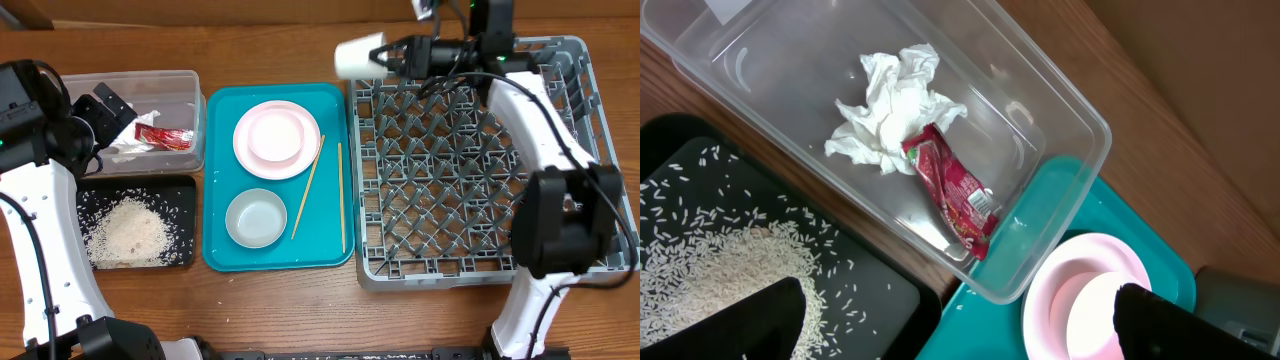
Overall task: Sort waste into correct bins and load items into the dishwasher
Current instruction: 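Carry the cup with the right gripper and set it in the dish rack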
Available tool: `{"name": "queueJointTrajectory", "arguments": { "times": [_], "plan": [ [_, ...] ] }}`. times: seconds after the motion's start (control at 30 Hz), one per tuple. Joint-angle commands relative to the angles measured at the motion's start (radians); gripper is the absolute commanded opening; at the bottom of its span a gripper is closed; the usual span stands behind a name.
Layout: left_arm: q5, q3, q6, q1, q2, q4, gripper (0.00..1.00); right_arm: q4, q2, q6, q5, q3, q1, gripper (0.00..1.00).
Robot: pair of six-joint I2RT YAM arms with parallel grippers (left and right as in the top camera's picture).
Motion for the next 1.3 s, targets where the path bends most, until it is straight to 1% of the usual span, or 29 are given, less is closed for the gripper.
{"name": "queueJointTrajectory", "arguments": {
  "times": [0.0, 0.33, 0.6, 0.73, 0.87, 1.0, 1.27],
  "plan": [
    [0.008, 0.027, -0.014, 0.004, 0.003, 0.002, 1.0, 0.006, 0.054, 0.013, -0.088, -0.006, 0.016, 0.04],
    [0.008, 0.027, -0.014, 0.004, 0.003, 0.002, 1.0, -0.029, 0.136, 0.008, -0.088, -0.021, 0.021, 0.04],
    [0.008, 0.027, -0.014, 0.004, 0.003, 0.002, 1.0, -0.035, 0.154, 0.0, -0.079, -0.032, 0.011, 0.04],
    [0.008, 0.027, -0.014, 0.004, 0.003, 0.002, 1.0, -0.072, 0.154, -0.006, -0.057, -0.032, -0.014, 0.04],
    [0.008, 0.027, -0.014, 0.004, 0.003, 0.002, 1.0, -0.133, 0.154, -0.065, -0.049, -0.032, -0.039, 0.04],
    [0.008, 0.027, -0.014, 0.004, 0.003, 0.002, 1.0, -0.203, 0.154, -0.109, 0.014, -0.032, -0.055, 0.04],
    [0.008, 0.027, -0.014, 0.004, 0.003, 0.002, 1.0, -0.247, 0.154, -0.113, 0.037, -0.032, -0.077, 0.05]
  ]
}}
